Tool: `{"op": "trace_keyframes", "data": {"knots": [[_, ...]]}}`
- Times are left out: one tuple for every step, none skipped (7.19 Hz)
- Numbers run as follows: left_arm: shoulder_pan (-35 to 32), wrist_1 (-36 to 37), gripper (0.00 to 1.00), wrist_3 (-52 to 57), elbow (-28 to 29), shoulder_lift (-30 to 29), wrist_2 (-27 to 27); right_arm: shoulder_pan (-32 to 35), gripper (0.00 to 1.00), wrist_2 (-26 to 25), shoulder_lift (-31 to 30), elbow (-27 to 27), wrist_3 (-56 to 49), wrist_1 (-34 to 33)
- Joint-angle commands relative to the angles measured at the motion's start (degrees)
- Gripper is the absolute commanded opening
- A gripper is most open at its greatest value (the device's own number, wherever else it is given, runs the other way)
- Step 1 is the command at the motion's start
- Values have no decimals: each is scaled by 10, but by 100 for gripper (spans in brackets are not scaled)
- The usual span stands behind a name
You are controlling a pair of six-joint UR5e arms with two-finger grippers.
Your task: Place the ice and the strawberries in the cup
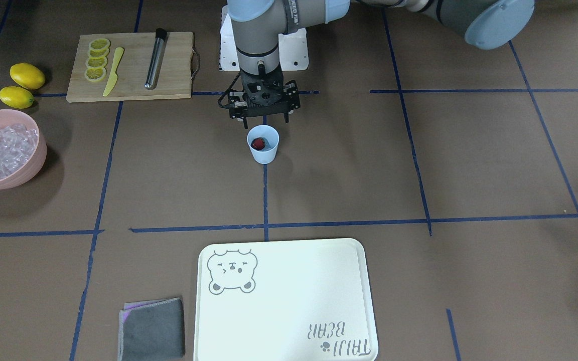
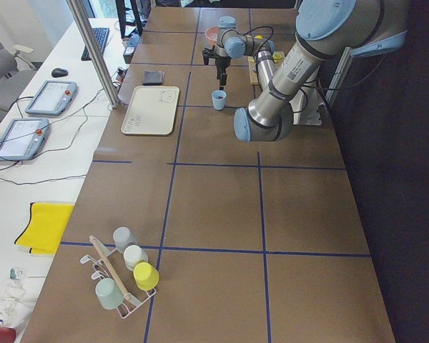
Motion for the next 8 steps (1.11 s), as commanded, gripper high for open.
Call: {"op": "trace_keyframes", "data": {"knots": [[-71,3,99,140,-105,116,-81,0,99,0,-1,-1,0,0],[-108,4,99,210,-135,159,-103,0,99,0,-1,-1,0,-1],[-152,5,99,290,-149,189,-128,0,99,0,-1,-2,0,0],[-210,4,99,377,-164,242,-177,0,99,1,-2,-2,0,0],[-279,4,99,482,-173,296,-219,0,99,1,-2,-3,0,-1],[-339,4,99,580,-172,344,-251,0,99,1,-2,-3,0,-1],[-390,3,99,657,-168,384,-275,0,99,2,-2,-3,1,-1],[-433,1,99,719,-163,422,-295,0,99,1,-1,-3,1,-1]]}}
